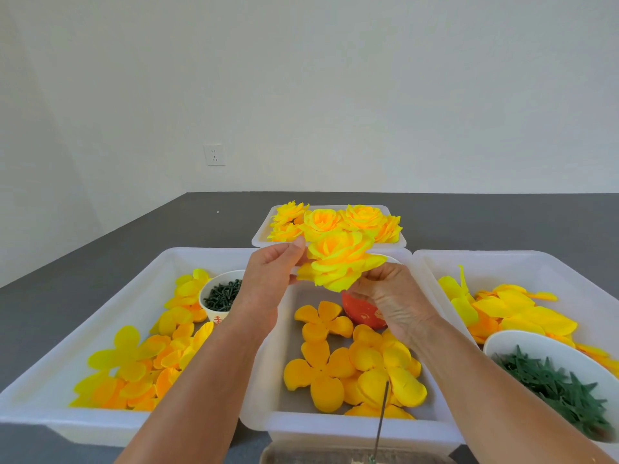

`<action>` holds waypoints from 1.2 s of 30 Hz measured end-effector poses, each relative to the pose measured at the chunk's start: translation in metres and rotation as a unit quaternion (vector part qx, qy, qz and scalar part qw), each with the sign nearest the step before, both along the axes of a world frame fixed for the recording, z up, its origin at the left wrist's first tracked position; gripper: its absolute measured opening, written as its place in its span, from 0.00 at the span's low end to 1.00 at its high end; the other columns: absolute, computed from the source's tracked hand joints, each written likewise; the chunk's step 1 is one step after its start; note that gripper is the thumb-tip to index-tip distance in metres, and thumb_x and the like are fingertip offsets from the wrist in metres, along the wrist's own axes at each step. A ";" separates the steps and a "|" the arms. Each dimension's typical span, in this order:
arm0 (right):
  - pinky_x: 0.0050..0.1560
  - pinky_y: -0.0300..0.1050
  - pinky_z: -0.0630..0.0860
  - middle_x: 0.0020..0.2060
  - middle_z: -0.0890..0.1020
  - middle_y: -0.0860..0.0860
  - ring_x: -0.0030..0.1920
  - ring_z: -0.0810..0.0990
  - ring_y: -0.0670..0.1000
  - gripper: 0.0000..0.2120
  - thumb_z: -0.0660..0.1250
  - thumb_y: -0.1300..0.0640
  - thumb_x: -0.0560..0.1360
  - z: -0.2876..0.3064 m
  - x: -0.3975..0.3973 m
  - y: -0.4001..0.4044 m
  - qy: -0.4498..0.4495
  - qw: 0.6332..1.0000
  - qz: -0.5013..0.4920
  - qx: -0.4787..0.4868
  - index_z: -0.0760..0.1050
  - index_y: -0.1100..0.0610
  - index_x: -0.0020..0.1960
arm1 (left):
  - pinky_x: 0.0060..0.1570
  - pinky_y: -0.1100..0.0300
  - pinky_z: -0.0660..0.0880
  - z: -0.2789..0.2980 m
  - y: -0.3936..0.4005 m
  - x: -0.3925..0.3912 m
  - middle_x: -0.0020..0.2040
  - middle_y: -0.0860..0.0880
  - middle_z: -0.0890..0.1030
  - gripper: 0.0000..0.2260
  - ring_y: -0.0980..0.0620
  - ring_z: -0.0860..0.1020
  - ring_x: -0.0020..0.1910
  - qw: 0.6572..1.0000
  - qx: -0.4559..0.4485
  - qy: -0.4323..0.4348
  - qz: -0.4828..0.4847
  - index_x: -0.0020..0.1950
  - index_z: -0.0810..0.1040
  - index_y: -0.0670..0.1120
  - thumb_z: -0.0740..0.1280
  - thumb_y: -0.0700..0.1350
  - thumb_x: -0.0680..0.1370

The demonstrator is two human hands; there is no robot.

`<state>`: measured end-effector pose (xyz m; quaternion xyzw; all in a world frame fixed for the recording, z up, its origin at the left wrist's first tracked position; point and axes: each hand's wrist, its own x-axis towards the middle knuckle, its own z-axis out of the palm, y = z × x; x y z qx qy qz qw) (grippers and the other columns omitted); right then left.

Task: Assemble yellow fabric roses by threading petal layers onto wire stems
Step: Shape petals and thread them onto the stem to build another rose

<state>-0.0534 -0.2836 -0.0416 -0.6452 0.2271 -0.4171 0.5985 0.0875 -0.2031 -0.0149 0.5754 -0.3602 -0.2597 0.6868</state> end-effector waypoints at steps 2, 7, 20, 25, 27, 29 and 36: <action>0.42 0.31 0.76 0.38 0.85 0.46 0.42 0.81 0.41 0.06 0.72 0.62 0.68 0.000 0.001 -0.001 -0.011 1.000 0.001 0.028 0.82 0.53 0.42 | 0.41 0.61 0.74 0.001 0.000 0.000 0.38 0.55 0.83 0.12 0.57 0.77 0.42 1.000 -0.005 0.011 -0.004 0.40 0.81 0.47 0.62 0.48 0.79; 0.60 0.52 0.74 0.43 0.85 0.51 0.54 0.80 0.57 0.07 0.72 0.55 0.61 0.001 0.001 -0.003 -0.044 0.997 0.011 0.067 0.85 0.51 0.39 | 0.42 0.61 0.73 0.003 0.002 0.000 0.44 0.50 0.81 0.13 0.53 0.76 0.46 0.999 -0.020 0.028 0.006 0.42 0.80 0.46 0.60 0.48 0.80; 0.36 0.26 0.72 0.33 0.83 0.44 0.38 0.78 0.44 0.05 0.73 0.64 0.68 0.002 -0.001 -0.001 0.004 0.996 -0.076 -0.046 0.81 0.54 0.40 | 0.33 0.72 0.69 0.000 0.003 -0.004 0.32 0.47 0.74 0.08 0.60 0.71 0.31 0.998 -0.014 -0.056 -0.004 0.37 0.74 0.39 0.66 0.39 0.76; 0.34 0.24 0.70 0.32 0.83 0.43 0.34 0.78 0.36 0.06 0.73 0.64 0.68 0.002 -0.002 0.002 0.003 0.997 -0.056 -0.055 0.81 0.53 0.39 | 0.28 0.71 0.69 -0.001 0.003 -0.001 0.27 0.55 0.77 0.07 0.62 0.73 0.26 1.000 -0.007 -0.021 -0.016 0.38 0.77 0.44 0.66 0.37 0.76; 0.34 0.25 0.70 0.33 0.83 0.43 0.34 0.78 0.35 0.06 0.73 0.64 0.68 0.003 -0.002 0.002 -0.003 0.997 -0.044 -0.060 0.81 0.54 0.40 | 0.28 0.71 0.71 -0.001 0.004 0.000 0.28 0.55 0.79 0.08 0.61 0.73 0.28 0.999 0.002 0.001 -0.032 0.40 0.80 0.46 0.66 0.37 0.76; 0.35 0.24 0.70 0.34 0.83 0.44 0.34 0.78 0.34 0.06 0.73 0.65 0.68 0.003 -0.002 0.004 0.000 0.997 -0.039 -0.071 0.81 0.55 0.41 | 0.29 0.70 0.72 0.000 0.004 0.001 0.30 0.53 0.79 0.09 0.58 0.73 0.30 0.999 0.006 0.027 -0.040 0.42 0.82 0.48 0.66 0.36 0.76; 0.33 0.25 0.70 0.28 0.80 0.42 0.31 0.74 0.36 0.11 0.71 0.64 0.71 -0.002 -0.002 0.000 0.051 0.992 -0.057 -0.104 0.80 0.51 0.34 | 0.28 0.69 0.70 0.000 0.004 0.000 0.28 0.51 0.77 0.06 0.59 0.71 0.27 1.000 -0.005 -0.003 -0.021 0.44 0.82 0.44 0.66 0.37 0.76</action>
